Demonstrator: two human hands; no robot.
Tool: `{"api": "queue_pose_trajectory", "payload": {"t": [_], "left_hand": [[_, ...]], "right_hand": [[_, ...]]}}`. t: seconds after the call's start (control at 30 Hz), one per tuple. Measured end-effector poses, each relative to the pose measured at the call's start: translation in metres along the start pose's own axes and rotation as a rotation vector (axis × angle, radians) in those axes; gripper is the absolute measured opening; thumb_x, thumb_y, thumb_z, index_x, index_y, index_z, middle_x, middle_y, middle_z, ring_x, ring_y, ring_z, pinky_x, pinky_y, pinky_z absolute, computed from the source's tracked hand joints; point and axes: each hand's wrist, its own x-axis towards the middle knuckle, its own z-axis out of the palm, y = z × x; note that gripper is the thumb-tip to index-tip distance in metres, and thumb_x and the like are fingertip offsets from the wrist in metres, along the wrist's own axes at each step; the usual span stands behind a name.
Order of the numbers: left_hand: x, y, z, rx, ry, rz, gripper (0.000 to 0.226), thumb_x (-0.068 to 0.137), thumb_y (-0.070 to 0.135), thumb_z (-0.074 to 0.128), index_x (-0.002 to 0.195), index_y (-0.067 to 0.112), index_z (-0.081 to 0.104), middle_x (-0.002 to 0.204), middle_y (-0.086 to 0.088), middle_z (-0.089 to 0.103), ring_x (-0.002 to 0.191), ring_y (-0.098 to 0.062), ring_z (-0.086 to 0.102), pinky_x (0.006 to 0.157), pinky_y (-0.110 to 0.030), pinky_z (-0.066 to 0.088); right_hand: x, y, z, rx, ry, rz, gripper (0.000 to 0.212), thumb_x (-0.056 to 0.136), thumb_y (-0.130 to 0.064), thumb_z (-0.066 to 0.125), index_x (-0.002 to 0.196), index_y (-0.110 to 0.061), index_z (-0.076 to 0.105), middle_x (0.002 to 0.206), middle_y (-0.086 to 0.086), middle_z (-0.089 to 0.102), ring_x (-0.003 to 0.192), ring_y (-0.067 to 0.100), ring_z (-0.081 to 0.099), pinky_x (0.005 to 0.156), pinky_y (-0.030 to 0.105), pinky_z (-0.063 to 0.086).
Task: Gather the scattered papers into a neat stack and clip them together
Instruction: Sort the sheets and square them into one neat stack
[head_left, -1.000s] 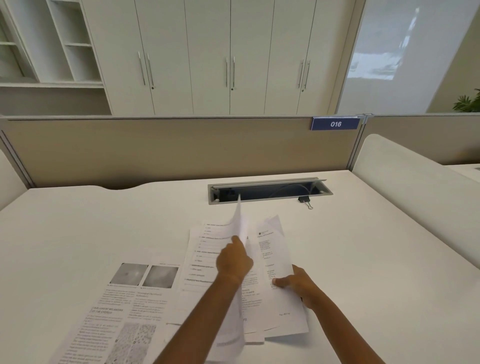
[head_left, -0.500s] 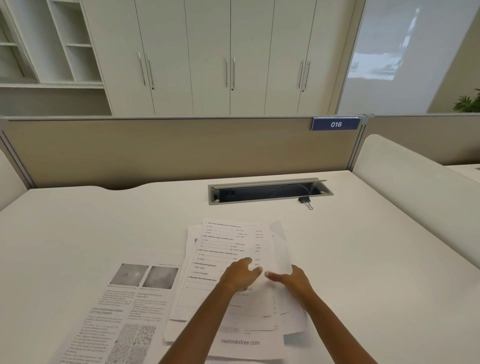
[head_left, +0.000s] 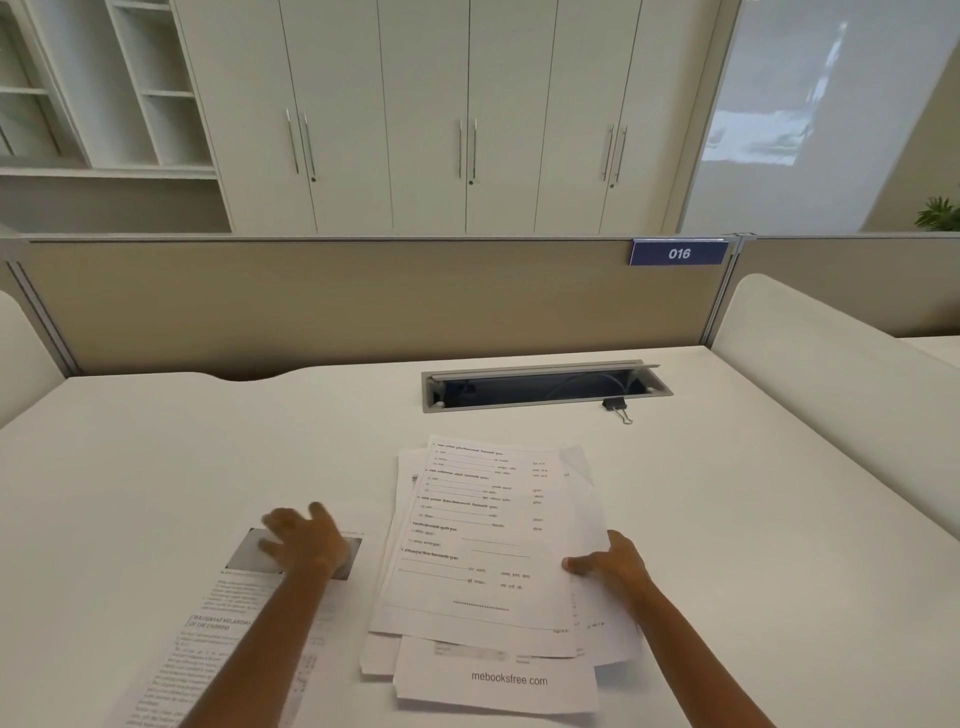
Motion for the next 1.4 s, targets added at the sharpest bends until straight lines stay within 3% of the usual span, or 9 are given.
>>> {"api": "queue_pose_trajectory", "payload": {"t": [0.13, 0.27, 0.37, 0.63, 1.0, 1.23, 1.4], "left_hand": [[0.009, -0.030, -0.009, -0.042, -0.103, -0.203, 0.097, 0.077, 0.051, 0.062, 0.145, 0.008, 0.006, 0.150, -0.031, 0.007, 0.140, -0.046, 0.006, 0.112, -0.057, 0.012], [0.013, -0.052, -0.012, -0.138, -0.146, -0.365, 0.111, 0.062, 0.059, 0.072, 0.143, 0.007, 0.017, 0.145, -0.027, 0.021, 0.137, -0.041, 0.021, 0.112, -0.059, 0.016], [0.014, -0.059, -0.010, -0.155, -0.124, -0.398, 0.108, 0.056, 0.061, 0.075, 0.136, 0.004, 0.031, 0.141, -0.024, 0.026, 0.135, -0.038, 0.026, 0.111, -0.056, 0.021], [0.007, -0.058, -0.011, -0.291, -0.080, -0.418, 0.095, 0.054, 0.058, 0.078, 0.124, 0.003, 0.044, 0.120, -0.018, 0.039, 0.116, -0.030, 0.039, 0.099, -0.042, 0.041], [0.014, -0.072, -0.014, -0.431, -0.067, -0.516, 0.094, 0.051, 0.044, 0.086, 0.122, -0.003, 0.046, 0.124, -0.024, 0.042, 0.120, -0.035, 0.039, 0.097, -0.042, 0.037], [0.017, -0.074, -0.010, -0.385, -0.053, -0.533, 0.091, 0.057, 0.047, 0.082, 0.124, -0.001, 0.042, 0.127, -0.020, 0.037, 0.121, -0.030, 0.034, 0.102, -0.038, 0.032], [0.023, -0.061, -0.020, -0.344, 0.196, -0.315, 0.037, 0.080, 0.013, 0.065, 0.112, -0.001, 0.054, 0.118, -0.025, 0.056, 0.117, -0.038, 0.044, 0.097, -0.040, 0.035]], "right_hand": [[0.000, 0.000, 0.001, -0.007, -0.003, -0.003, 0.054, 0.066, -0.012, 0.076, 0.114, -0.004, 0.052, 0.112, 0.015, 0.065, 0.100, 0.034, 0.062, 0.093, 0.047, 0.050], [0.001, 0.001, 0.001, -0.008, -0.012, -0.003, 0.055, 0.066, -0.012, 0.076, 0.115, -0.004, 0.052, 0.114, 0.015, 0.064, 0.102, 0.034, 0.061, 0.093, 0.046, 0.049], [0.001, 0.001, 0.001, -0.011, -0.007, 0.001, 0.055, 0.067, -0.013, 0.076, 0.115, -0.004, 0.051, 0.114, 0.014, 0.064, 0.101, 0.034, 0.061, 0.093, 0.046, 0.050], [0.001, 0.002, 0.001, 0.002, -0.005, -0.004, 0.053, 0.067, -0.011, 0.076, 0.114, -0.004, 0.052, 0.113, 0.014, 0.065, 0.100, 0.034, 0.062, 0.093, 0.046, 0.050], [0.003, 0.004, 0.000, -0.004, -0.029, -0.024, 0.051, 0.067, -0.012, 0.075, 0.113, -0.004, 0.054, 0.112, 0.014, 0.065, 0.099, 0.034, 0.063, 0.092, 0.046, 0.050], [0.005, 0.005, 0.000, -0.001, -0.032, -0.030, 0.051, 0.067, -0.011, 0.076, 0.113, -0.004, 0.055, 0.111, 0.014, 0.066, 0.100, 0.034, 0.063, 0.093, 0.045, 0.050], [0.006, 0.005, -0.002, 0.003, -0.050, -0.034, 0.049, 0.066, -0.009, 0.076, 0.111, -0.002, 0.057, 0.110, 0.016, 0.066, 0.098, 0.034, 0.063, 0.092, 0.047, 0.050]]}}
